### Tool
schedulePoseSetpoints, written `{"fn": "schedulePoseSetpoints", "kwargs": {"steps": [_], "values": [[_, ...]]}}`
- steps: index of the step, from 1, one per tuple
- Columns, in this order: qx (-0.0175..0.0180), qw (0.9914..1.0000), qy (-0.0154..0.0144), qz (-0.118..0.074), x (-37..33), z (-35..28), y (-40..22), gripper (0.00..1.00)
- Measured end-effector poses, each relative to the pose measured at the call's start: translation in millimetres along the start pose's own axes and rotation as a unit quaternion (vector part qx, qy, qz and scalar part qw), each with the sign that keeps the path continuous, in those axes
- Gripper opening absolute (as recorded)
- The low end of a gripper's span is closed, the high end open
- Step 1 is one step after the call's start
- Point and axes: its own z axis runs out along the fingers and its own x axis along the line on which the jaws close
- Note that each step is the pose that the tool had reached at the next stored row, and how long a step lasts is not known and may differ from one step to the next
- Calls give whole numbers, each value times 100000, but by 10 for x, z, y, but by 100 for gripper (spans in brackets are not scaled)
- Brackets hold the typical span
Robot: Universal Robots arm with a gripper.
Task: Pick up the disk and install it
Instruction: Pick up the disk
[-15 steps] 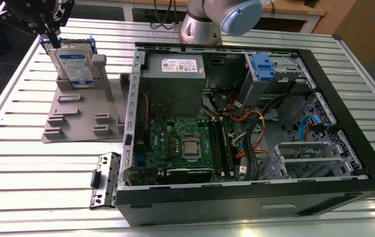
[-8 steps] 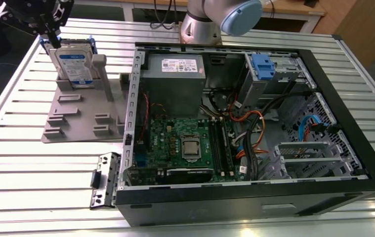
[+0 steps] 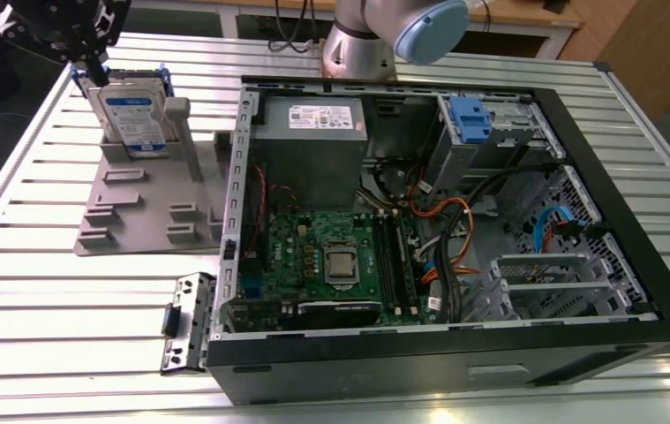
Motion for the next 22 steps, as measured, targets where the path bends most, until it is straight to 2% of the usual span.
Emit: {"fn": "schedulePoseSetpoints", "kwargs": {"steps": [6, 12, 13, 14, 19, 22], "values": [[-48, 99966, 75, -2613, 0, 0, 0, 10], [-102, 99860, 151, -5292, 0, 0, 0, 10], [-132, 99763, 195, -6881, 0, 0, 0, 10], [-162, 99621, 251, -8693, 0, 0, 0, 10], [-167, 99254, 415, -12186, 0, 0, 0, 10], [124, 98985, 871, -14186, 0, 0, 0, 10]]}}
